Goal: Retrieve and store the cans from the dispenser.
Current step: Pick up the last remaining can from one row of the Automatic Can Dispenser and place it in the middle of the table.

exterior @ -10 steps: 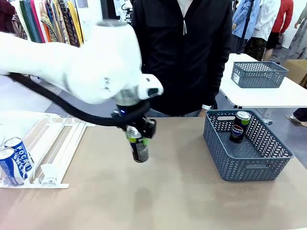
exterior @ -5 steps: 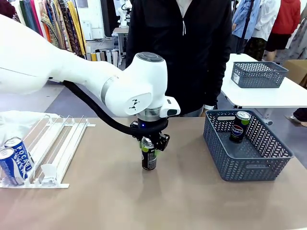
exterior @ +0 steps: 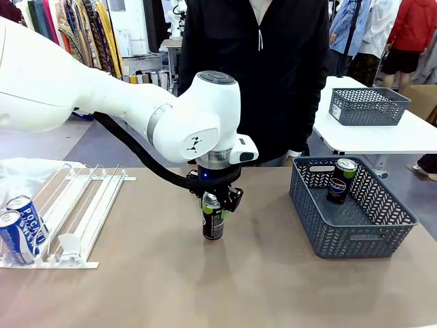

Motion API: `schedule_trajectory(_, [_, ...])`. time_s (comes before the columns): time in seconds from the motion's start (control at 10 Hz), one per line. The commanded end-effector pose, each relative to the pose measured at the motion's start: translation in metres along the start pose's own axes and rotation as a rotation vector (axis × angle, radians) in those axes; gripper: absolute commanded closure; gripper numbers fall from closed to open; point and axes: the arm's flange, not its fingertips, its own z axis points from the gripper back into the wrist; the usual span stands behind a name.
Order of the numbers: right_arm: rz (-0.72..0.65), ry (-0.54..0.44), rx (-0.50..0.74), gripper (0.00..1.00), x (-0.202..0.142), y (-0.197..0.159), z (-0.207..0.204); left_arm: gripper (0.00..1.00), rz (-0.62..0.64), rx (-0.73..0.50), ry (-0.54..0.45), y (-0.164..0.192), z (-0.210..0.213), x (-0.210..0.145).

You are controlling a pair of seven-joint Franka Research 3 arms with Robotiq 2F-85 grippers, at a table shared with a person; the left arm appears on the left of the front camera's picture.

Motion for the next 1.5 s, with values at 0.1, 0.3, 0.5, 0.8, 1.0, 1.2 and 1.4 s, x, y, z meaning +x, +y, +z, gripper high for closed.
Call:
schedule_trajectory(0.1, [0.026, -0.003, 0.012, 0.00, 0.001, 0.000, 0.001, 0.00, 0.005, -0.002, 0.001, -0.002, 0.005, 0.001])
schedule_trajectory(0.3, [0.026, -0.003, 0.012, 0.00, 0.001, 0.000, 0.001, 0.00, 0.004, -0.007, -0.004, -0.001, 0.006, 0.000])
schedule_trajectory(0.5, [0.026, -0.003, 0.012, 0.00, 0.001, 0.000, 0.001, 0.00, 0.012, -0.018, -0.034, 0.006, 0.026, -0.007])
schedule_trajectory(0.8, [0.026, -0.003, 0.012, 0.00, 0.001, 0.000, 0.001, 0.00, 0.092, -0.130, -0.054, 0.075, 0.134, -0.043])
schedule_trajectory(1.0, [0.026, -0.003, 0.012, 0.00, 0.001, 0.000, 0.001, 0.00, 0.027, -0.449, -0.134, 0.147, 0.203, -0.099])
schedule_trajectory(1.2, [0.026, -0.003, 0.012, 0.00, 0.001, 0.000, 0.001, 0.00, 0.148, -0.702, -0.135, 0.263, 0.243, -0.185])
schedule_trajectory(1.4, [0.026, -0.003, 0.012, 0.00, 0.001, 0.000, 0.001, 0.00, 0.400, -0.806, -0.167, 0.350, 0.254, -0.268])
